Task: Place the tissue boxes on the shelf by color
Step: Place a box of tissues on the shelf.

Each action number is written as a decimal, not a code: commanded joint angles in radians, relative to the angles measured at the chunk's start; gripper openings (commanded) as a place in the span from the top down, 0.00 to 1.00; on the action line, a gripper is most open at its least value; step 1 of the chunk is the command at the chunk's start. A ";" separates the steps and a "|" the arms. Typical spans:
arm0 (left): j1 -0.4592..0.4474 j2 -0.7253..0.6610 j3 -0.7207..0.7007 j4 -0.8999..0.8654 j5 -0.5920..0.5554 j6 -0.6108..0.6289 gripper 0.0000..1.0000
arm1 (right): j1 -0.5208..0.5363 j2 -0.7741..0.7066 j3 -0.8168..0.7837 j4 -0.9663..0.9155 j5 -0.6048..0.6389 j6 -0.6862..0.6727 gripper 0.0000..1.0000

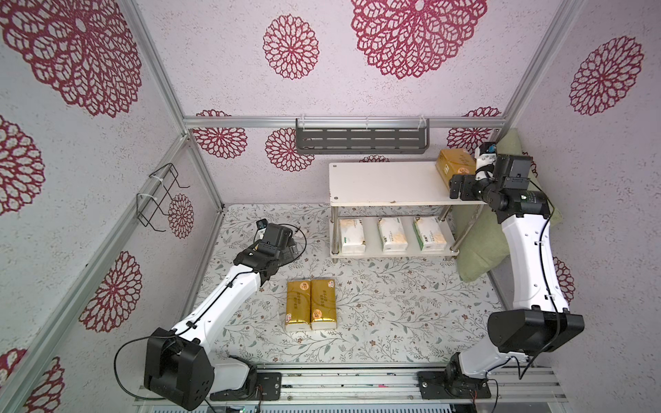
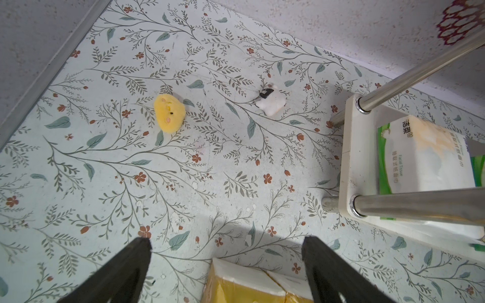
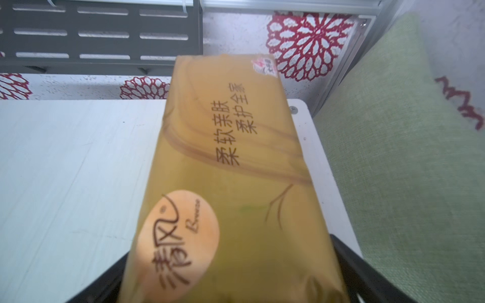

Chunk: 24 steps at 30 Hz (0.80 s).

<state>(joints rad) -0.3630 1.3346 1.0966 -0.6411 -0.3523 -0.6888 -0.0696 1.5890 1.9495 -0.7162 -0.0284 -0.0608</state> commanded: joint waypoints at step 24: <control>0.007 -0.015 -0.017 0.024 0.009 -0.017 0.03 | -0.002 -0.134 0.064 0.077 -0.017 0.122 0.01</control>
<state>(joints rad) -0.3630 1.3346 1.0962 -0.6399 -0.3489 -0.7006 -0.0696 1.5055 1.9808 -0.6693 -0.0296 0.0193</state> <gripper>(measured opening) 0.975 0.991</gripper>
